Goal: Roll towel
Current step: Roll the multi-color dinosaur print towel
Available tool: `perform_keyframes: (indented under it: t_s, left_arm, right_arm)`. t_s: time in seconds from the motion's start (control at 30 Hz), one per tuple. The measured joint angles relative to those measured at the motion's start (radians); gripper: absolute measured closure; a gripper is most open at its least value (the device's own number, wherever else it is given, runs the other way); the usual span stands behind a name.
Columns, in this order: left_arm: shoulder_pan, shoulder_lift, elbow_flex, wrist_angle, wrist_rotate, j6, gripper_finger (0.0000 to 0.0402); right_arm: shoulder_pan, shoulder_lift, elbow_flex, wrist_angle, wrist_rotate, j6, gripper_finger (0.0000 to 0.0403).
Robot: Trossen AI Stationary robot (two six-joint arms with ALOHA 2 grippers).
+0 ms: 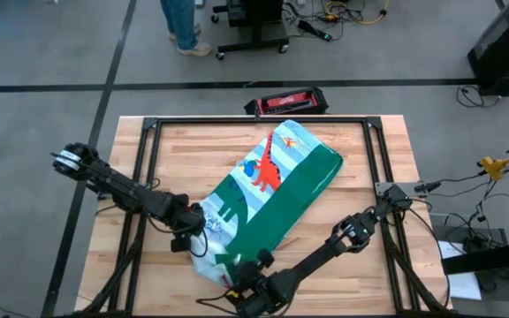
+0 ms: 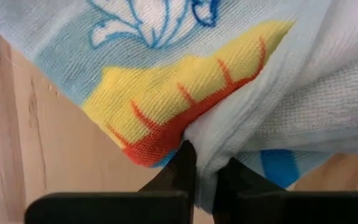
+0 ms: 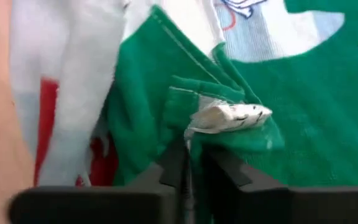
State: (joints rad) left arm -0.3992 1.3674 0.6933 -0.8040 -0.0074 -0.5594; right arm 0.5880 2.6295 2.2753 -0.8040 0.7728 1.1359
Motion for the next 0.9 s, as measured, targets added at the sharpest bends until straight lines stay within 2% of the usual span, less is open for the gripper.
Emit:
perform_keyframes:
  t_s: [0.37, 0.73, 0.9]
  left_arm:
    - [0.0, -0.01, 0.0, -0.005, -0.006, 0.012, 0.0367]
    - [0.0, -0.058, 0.0, -0.069, -0.013, 0.02, 0.028]
    - [0.0, -0.104, 0.0, -0.069, -0.033, 0.012, 0.0258]
  right_arm:
    - [-0.002, 0.002, -0.009, 0.001, -0.037, 0.016, 0.0399]
    - [-0.002, 0.002, -0.038, 0.011, -0.038, 0.058, 0.0402]
    - [-0.002, 0.001, -0.045, 0.028, -0.037, 0.057, 0.0402]
